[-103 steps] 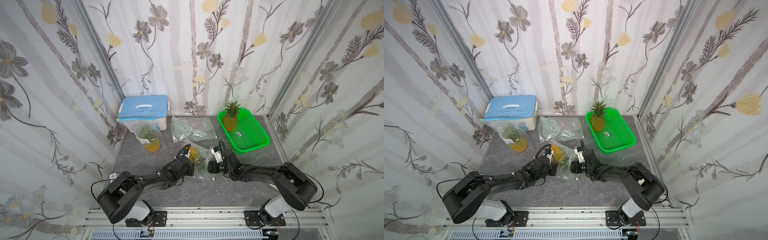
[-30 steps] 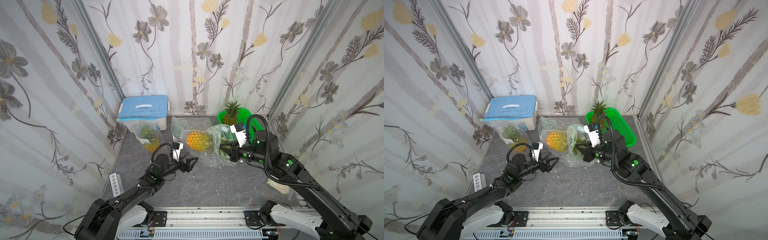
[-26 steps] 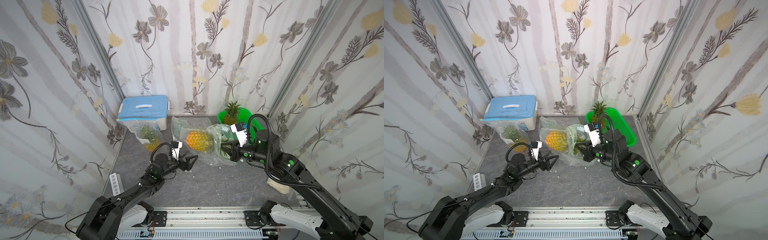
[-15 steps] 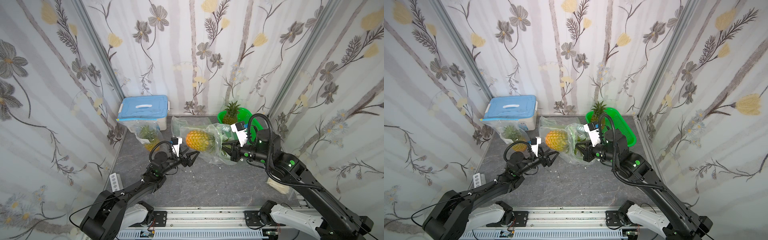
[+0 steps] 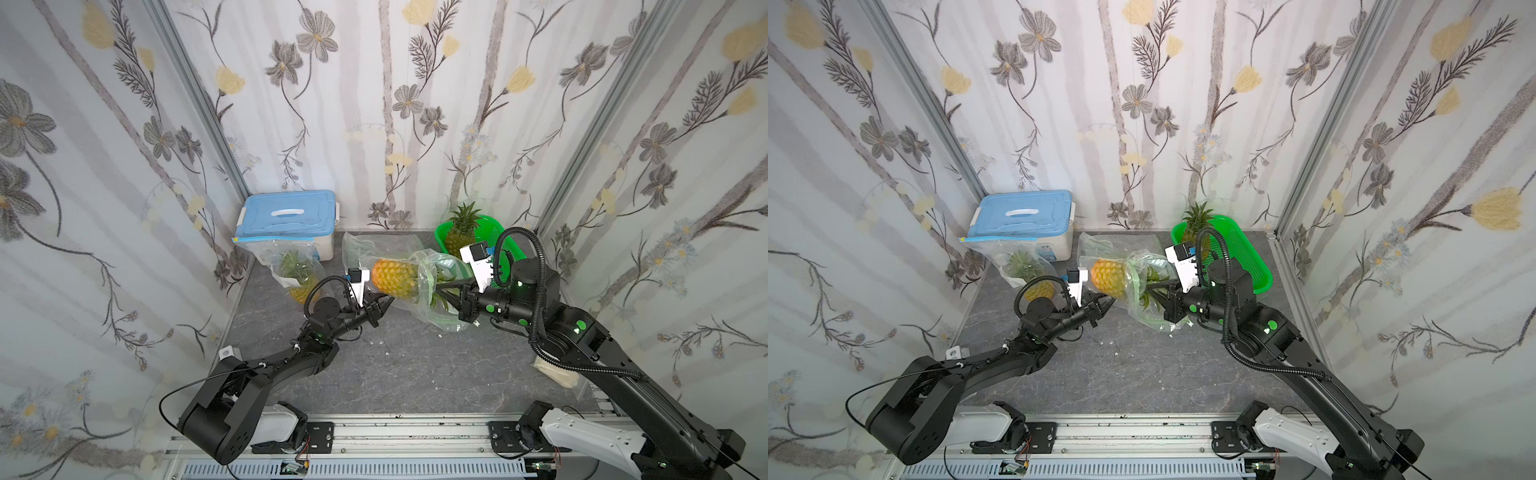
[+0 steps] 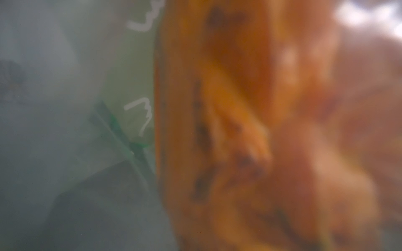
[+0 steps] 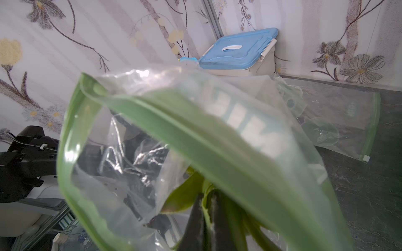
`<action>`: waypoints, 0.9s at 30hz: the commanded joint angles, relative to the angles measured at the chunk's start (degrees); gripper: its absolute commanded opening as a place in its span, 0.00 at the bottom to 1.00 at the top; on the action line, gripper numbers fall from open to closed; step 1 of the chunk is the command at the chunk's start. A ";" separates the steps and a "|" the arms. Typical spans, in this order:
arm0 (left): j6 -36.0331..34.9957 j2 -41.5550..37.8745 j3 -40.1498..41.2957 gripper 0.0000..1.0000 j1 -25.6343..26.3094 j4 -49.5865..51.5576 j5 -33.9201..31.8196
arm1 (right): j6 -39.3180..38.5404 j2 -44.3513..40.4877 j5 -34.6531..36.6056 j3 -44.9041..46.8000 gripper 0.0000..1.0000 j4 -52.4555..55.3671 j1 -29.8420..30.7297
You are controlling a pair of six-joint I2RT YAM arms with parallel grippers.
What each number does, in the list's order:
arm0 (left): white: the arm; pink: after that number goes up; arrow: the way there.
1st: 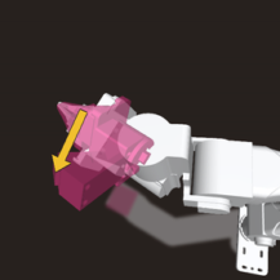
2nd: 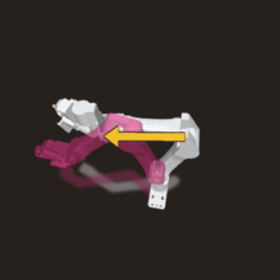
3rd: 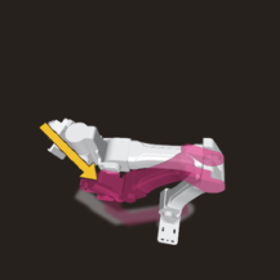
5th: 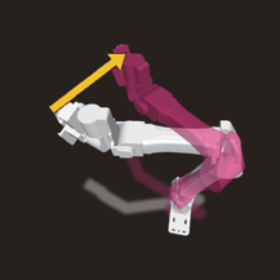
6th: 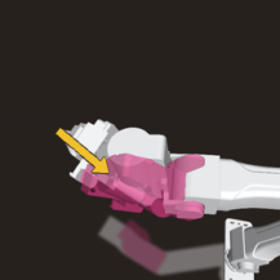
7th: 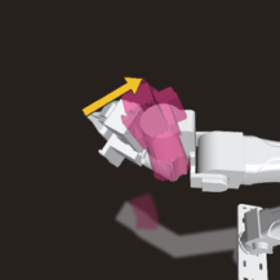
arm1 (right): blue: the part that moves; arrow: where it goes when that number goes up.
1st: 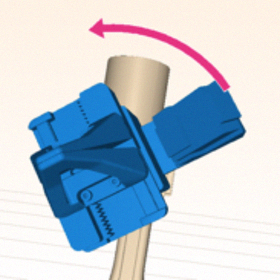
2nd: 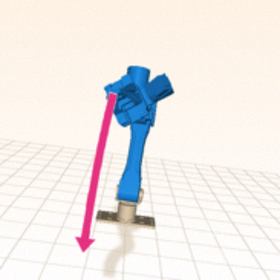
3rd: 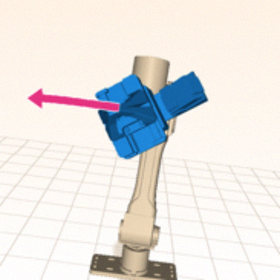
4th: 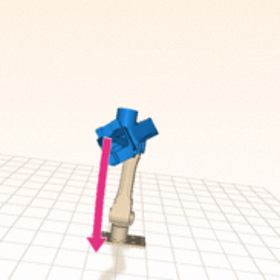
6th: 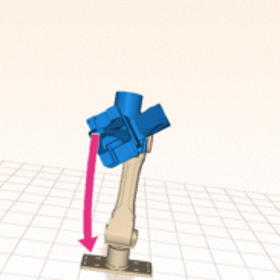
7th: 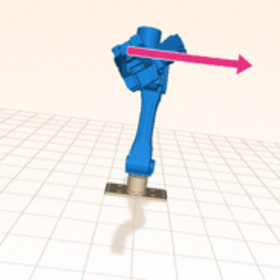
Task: Open the zip-top bag and take out the pineapple
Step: Pick up the pineapple from the zipper food storage bag.
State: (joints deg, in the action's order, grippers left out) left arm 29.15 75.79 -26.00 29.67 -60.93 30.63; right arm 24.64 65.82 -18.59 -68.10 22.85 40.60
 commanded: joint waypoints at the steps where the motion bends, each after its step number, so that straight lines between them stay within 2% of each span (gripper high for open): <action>1: -0.77 -1.08 -0.35 0.00 -0.10 -0.93 -4.06 | 0.15 -0.79 0.40 0.05 0.00 -6.89 0.12; 3: -2.91 -3.33 -0.07 0.00 -0.05 3.63 -7.24 | -0.11 -1.43 1.89 -0.02 0.00 -5.69 0.09; 8: -11.81 -14.39 -0.58 0.00 -0.12 23.41 -18.23 | -0.74 -3.30 6.17 0.63 0.00 -2.61 0.05; 13: -19.65 -20.70 -2.50 0.00 -0.14 38.21 -24.47 | -0.66 -4.37 7.56 1.60 0.00 -1.28 -0.04; 19: -19.30 -24.53 -0.73 0.00 -2.61 41.84 -32.40 | -0.65 -6.32 10.06 2.34 0.00 1.09 0.01; 23: -19.28 -24.09 -1.26 0.00 -3.34 43.65 -38.98 | -0.94 -8.31 11.29 2.53 0.00 2.17 -0.46; 27: -17.84 -22.98 -1.55 0.00 -3.39 44.07 -42.86 | -1.17 -8.95 12.19 2.70 0.00 2.98 -1.34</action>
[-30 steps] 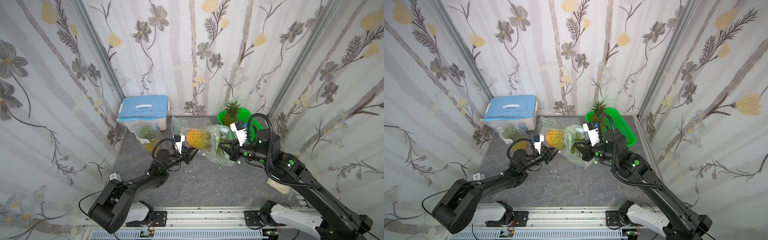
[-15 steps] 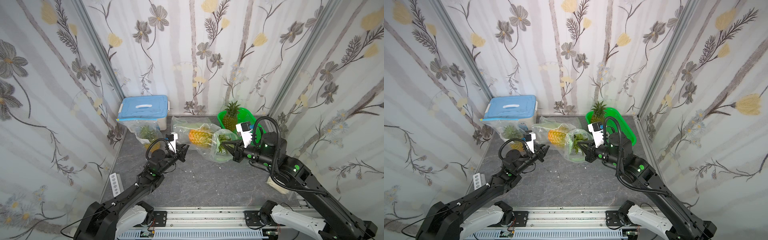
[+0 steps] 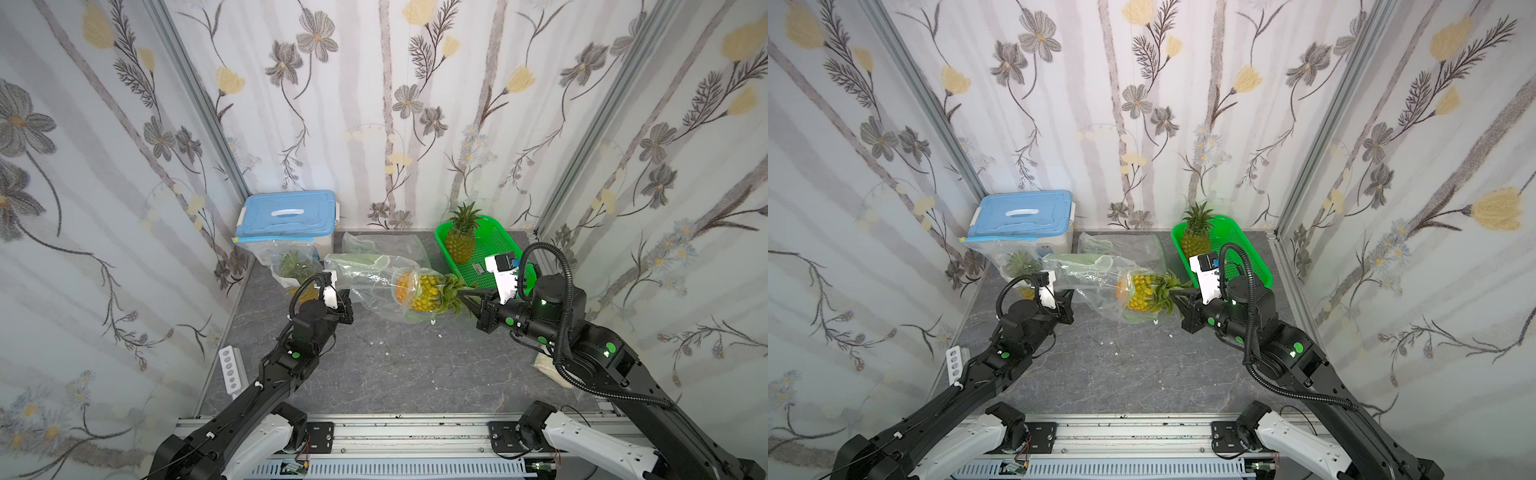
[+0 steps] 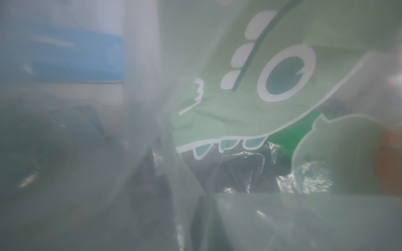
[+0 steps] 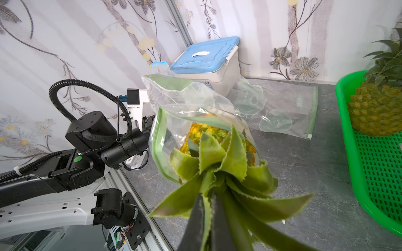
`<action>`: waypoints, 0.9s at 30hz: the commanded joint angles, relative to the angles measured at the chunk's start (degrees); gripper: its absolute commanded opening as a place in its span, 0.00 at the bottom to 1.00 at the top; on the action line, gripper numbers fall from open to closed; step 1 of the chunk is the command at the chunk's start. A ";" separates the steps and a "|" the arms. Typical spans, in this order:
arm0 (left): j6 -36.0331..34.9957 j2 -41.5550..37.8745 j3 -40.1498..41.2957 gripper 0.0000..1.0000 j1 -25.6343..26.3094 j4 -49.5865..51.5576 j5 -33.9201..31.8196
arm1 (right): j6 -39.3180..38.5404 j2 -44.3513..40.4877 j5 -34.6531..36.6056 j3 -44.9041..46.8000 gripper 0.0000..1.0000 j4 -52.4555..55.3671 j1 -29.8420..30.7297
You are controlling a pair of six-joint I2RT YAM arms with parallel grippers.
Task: Open the zip-top bag and take out the pineapple
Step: Pick up the pineapple from the zipper food storage bag.
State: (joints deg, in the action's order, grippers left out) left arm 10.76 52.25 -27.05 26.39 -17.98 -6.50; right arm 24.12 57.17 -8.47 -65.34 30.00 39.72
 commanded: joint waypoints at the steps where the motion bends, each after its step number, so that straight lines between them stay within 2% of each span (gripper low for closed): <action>1: 0.93 0.89 -0.55 0.00 -0.12 1.28 -6.77 | -0.83 -0.30 2.37 -0.05 0.00 -4.08 -0.76; 8: 4.08 1.42 -0.17 0.00 -0.11 3.56 -14.95 | -2.73 0.21 3.39 -2.93 0.00 -3.74 -4.66; 16: 7.23 3.23 -0.20 0.00 -0.07 4.44 -19.41 | -4.52 1.19 2.96 -6.85 0.00 -3.46 -8.23; 19: 9.37 4.82 0.53 0.00 -0.09 1.94 -17.37 | -4.48 1.36 0.84 -7.09 0.00 -4.34 -8.85; 23: 13.32 7.18 2.22 0.00 0.05 -4.92 -10.62 | -3.74 2.14 -3.98 -6.04 0.00 -6.49 -8.97; 27: 17.07 8.29 1.91 0.00 1.34 -7.21 -9.62 | -3.46 2.33 -7.84 -5.19 0.00 -8.57 -9.05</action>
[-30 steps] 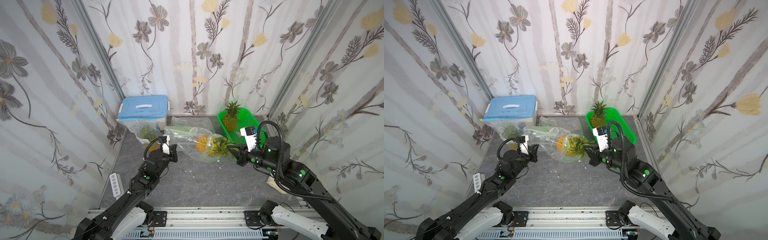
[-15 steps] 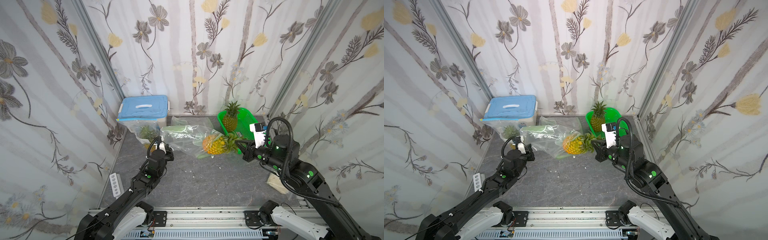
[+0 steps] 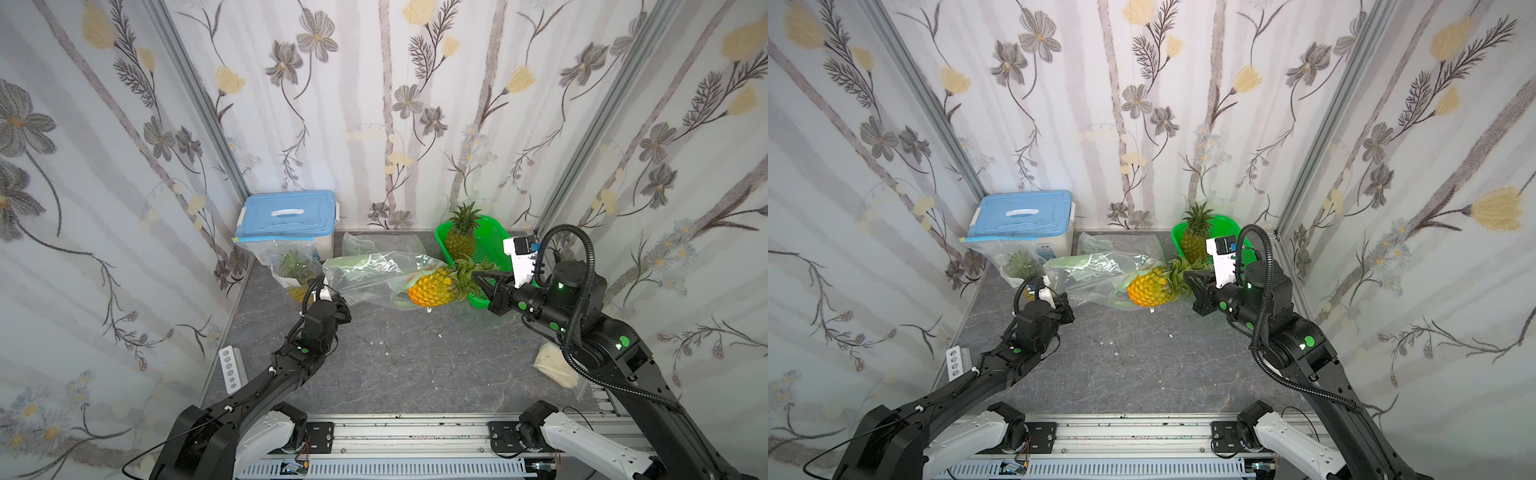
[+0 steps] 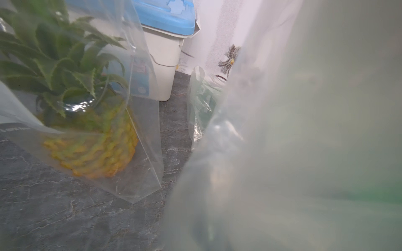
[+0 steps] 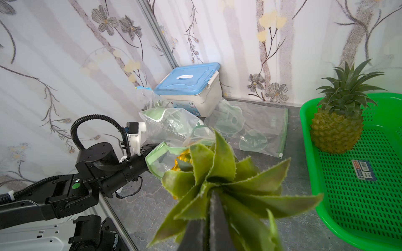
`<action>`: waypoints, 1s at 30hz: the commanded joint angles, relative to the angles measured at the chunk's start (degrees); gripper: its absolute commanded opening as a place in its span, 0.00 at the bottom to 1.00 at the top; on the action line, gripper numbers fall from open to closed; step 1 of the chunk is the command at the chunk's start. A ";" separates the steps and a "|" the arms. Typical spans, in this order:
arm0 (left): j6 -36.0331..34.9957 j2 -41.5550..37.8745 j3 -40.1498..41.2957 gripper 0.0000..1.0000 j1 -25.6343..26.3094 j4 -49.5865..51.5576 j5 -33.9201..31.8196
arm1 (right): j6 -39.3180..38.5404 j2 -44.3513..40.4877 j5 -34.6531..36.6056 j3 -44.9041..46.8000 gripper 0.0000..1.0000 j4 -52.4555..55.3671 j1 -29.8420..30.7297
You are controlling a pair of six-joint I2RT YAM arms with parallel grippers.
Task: Open the zip-top bag and take out the pineapple
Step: Pick up the pineapple from the zipper food storage bag, then place the zipper food storage bag at the center of the board.
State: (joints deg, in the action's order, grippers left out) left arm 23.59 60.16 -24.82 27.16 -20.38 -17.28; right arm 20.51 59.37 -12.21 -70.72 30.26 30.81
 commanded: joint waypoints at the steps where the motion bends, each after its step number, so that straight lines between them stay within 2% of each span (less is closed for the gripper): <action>1: 5.00 0.40 -0.30 0.00 1.05 -5.68 1.23 | 0.15 0.06 -5.27 0.23 0.00 -9.29 -0.11; 4: 6.60 0.48 0.34 0.00 2.82 -9.56 1.09 | 0.55 0.63 -9.63 0.42 0.00 -10.77 -0.08; 7: 6.92 0.74 0.03 0.00 4.53 -10.65 -0.93 | 0.33 1.00 -10.89 0.34 0.00 -11.17 -0.13; 13: 8.94 2.17 1.51 0.00 5.98 -13.67 -13.89 | -0.27 0.11 -10.64 -1.97 0.00 -9.93 -0.26; 16: 9.37 3.70 0.28 0.00 6.19 -11.18 -17.60 | -0.72 -0.31 -9.56 -3.30 0.00 -8.50 -0.43; 22: 11.03 5.99 -1.18 0.00 6.24 -6.47 -20.69 | -0.91 -0.50 -9.96 -3.79 0.00 -8.20 -0.94; 25: 12.31 6.20 -2.44 0.00 6.27 -2.18 -20.65 | -1.75 -0.72 -6.98 -4.95 0.00 -6.65 -1.36; 30: 15.01 4.43 -3.25 0.00 7.38 4.65 -19.72 | -4.25 0.03 2.08 -8.07 0.00 -2.51 -1.94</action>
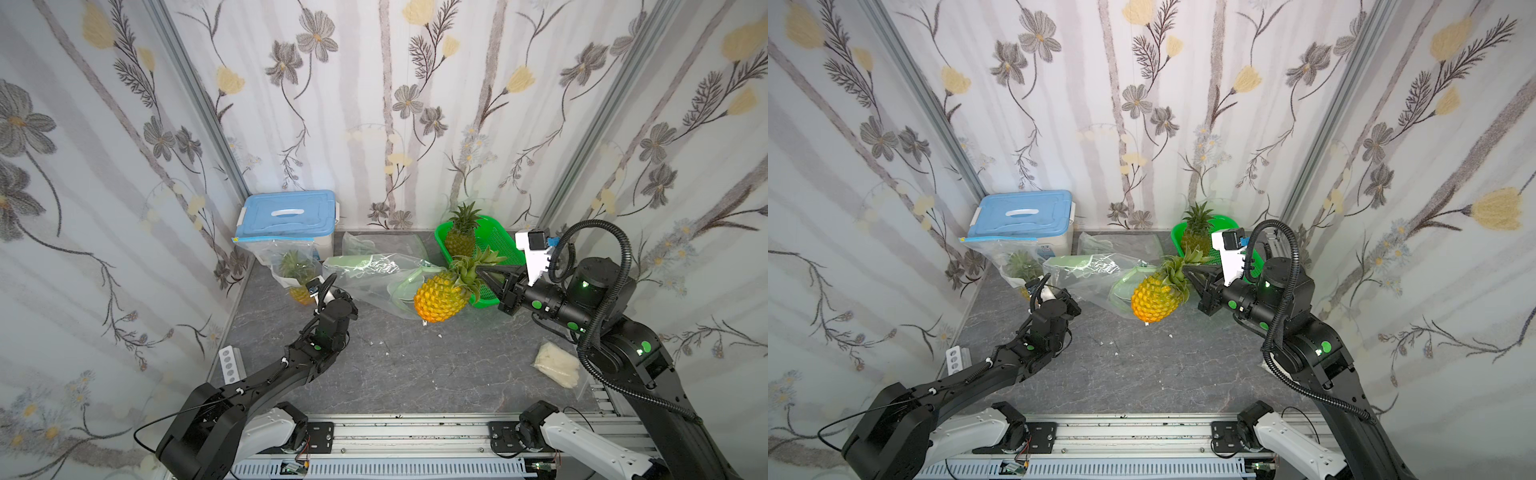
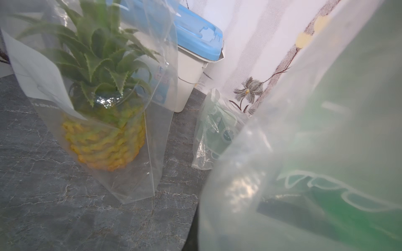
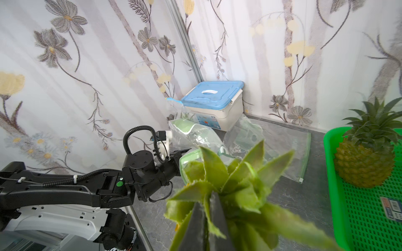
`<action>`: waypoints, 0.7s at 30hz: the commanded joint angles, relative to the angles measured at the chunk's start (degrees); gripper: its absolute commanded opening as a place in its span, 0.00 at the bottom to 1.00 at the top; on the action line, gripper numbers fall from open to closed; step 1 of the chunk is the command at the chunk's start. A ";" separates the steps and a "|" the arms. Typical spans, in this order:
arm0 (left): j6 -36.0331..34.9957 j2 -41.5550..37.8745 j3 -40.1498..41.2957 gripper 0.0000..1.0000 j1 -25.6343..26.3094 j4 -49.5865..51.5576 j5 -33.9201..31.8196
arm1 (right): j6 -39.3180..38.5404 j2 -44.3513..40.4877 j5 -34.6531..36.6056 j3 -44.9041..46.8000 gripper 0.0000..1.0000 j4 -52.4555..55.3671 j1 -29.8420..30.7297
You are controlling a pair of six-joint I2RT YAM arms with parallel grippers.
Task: Open the zip-top bag and take out the pineapple
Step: Place the zipper food storage bag at the center of the board.
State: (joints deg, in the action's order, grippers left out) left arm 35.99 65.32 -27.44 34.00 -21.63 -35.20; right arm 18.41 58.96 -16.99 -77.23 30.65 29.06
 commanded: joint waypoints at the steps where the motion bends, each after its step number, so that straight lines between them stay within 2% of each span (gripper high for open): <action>1: 2.90 -1.25 -0.97 0.00 1.14 7.74 -1.71 | -2.77 0.93 9.14 -1.96 0.00 -2.34 -0.20; 6: 5.23 -3.72 -2.93 0.00 4.32 17.86 -1.58 | -4.76 4.32 17.73 -2.52 0.00 -2.00 -0.89; 9: 7.36 -4.41 -3.85 0.00 5.64 23.05 -3.62 | -5.55 6.51 20.84 -2.28 0.00 -3.72 -1.26; 15: 8.05 0.49 -5.91 0.00 5.73 27.07 -5.58 | -6.01 8.58 17.26 -2.91 0.00 -7.73 -2.90; 21: 8.63 6.53 -9.45 0.00 5.88 28.15 -0.62 | -7.94 11.24 22.42 -4.25 0.00 -7.32 -4.12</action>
State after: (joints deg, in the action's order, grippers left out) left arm 43.07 70.85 -35.59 39.79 4.95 -37.39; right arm 12.27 69.06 2.09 -80.97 29.78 25.30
